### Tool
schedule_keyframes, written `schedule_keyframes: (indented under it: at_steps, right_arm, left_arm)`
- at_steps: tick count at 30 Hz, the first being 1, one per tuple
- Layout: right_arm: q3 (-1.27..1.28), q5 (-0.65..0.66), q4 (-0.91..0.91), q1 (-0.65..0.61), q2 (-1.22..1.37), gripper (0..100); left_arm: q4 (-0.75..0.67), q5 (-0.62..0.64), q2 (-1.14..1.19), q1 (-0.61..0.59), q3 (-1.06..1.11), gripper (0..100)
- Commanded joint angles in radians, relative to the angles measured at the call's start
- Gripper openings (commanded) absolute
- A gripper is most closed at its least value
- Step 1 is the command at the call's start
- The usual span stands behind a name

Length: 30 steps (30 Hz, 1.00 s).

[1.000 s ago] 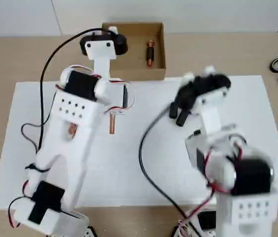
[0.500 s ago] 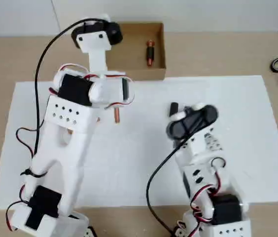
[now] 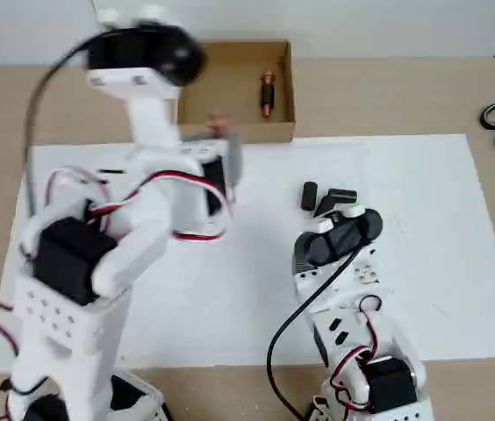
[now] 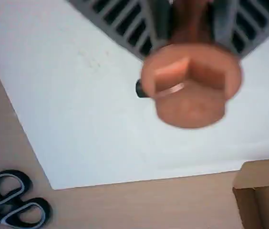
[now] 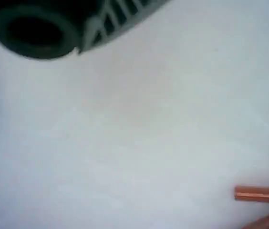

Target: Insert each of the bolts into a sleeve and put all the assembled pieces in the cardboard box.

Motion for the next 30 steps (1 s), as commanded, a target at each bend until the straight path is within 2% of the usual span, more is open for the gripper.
schedule_keyframes:
  at_steps: [1, 5, 9, 15, 19, 25, 30]
  right_arm:
    - [0.012, -0.020, -0.065, -0.084, -0.012, 0.4]
    - [0.038, -0.020, -0.091, -0.173, -0.012, 0.4]
    - [0.041, -0.021, -0.091, -0.179, -0.012, 0.4]
    - [0.051, -0.077, -0.094, -0.176, -0.012, 0.4]
    - [0.127, -0.084, -0.159, -0.179, -0.012, 0.4]
    - [0.143, -0.086, -0.173, -0.180, -0.019, 0.3]
    - [0.143, -0.086, -0.173, -0.180, -0.019, 0.3]
  left_arm:
    - [-0.192, -0.005, -0.031, -0.009, 0.186, 1]
    - [-0.431, -0.002, -0.032, 0.012, 0.418, 1]
    - [-0.624, 0.000, -0.034, 0.012, 0.588, 1]
    - [-0.666, 0.002, -0.109, 0.057, 0.696, 1]
    - [-0.680, 0.000, -0.196, 0.114, 0.766, 1]
    - [-0.821, 0.000, -0.235, 0.120, 0.928, 1]
    - [-0.809, 0.058, -0.235, 0.118, 0.951, 1]
